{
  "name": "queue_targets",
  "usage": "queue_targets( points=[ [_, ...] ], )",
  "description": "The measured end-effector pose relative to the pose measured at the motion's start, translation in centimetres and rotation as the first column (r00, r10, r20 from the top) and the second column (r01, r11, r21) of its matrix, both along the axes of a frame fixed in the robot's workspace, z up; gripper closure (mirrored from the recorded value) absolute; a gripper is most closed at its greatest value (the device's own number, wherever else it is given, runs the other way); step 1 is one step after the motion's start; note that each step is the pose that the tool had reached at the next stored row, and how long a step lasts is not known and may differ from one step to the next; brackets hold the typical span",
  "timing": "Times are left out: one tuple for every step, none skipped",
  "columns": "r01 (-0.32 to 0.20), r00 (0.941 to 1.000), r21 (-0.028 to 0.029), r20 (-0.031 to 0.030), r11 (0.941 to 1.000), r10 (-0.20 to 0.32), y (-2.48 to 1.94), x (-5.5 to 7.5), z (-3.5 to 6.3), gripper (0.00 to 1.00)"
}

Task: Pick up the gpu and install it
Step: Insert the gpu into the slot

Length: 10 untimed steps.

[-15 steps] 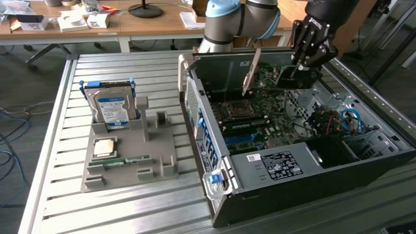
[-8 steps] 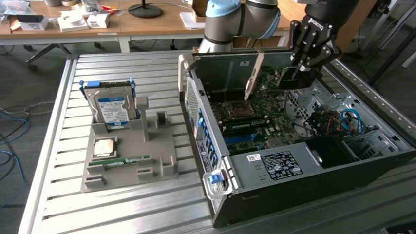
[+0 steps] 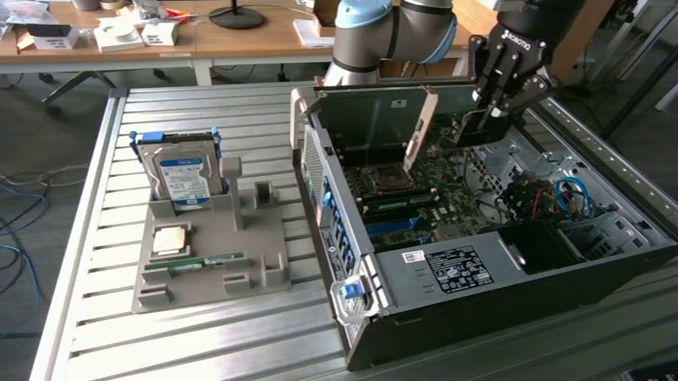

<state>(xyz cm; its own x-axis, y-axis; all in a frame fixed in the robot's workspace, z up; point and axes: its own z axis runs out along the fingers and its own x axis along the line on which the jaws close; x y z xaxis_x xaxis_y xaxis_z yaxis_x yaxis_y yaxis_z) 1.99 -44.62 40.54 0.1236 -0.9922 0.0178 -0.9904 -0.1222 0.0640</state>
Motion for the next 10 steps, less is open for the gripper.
queue_targets(
  points=[
    [-0.018,0.9998,-0.0001,0.0,0.9998,0.018,0.0,0.0,0.0,0.74],
    [-0.034,0.9994,-0.0002,0.0,0.9994,0.034,0.0,0.0,0.0,0.74],
    [-0.045,0.999,-0.0006,-0.0001,0.999,0.045,0.02,-0.02,0.0,0.74],
    [-0.049,0.9988,-0.0008,-0.0001,0.9988,0.049,0.03,-0.07,0.0,0.74],
    [-0.048,0.9988,-0.0008,0.0,0.9988,0.048,0.03,-0.09,-0.01,0.74],
    [-0.042,0.9991,-0.001,0.0,0.9991,0.042,0.03,-0.18,-0.01,0.74],
    [-0.029,0.9996,-0.001,0.0,0.9996,0.029,0.03,-0.21,-0.02,0.74],
    [-0.016,0.9999,-0.001,0.0,0.9999,0.016,0.04,-0.23,-0.03,0.74],
    [-0.002,1.0,-0.0009,0.0,1.0,0.002,0.04,-0.25,-0.05,0.74],
    [0.012,0.9999,-0.0007,0.0,0.9999,-0.012,0.04,-0.28,-0.06,0.74]
  ],
)
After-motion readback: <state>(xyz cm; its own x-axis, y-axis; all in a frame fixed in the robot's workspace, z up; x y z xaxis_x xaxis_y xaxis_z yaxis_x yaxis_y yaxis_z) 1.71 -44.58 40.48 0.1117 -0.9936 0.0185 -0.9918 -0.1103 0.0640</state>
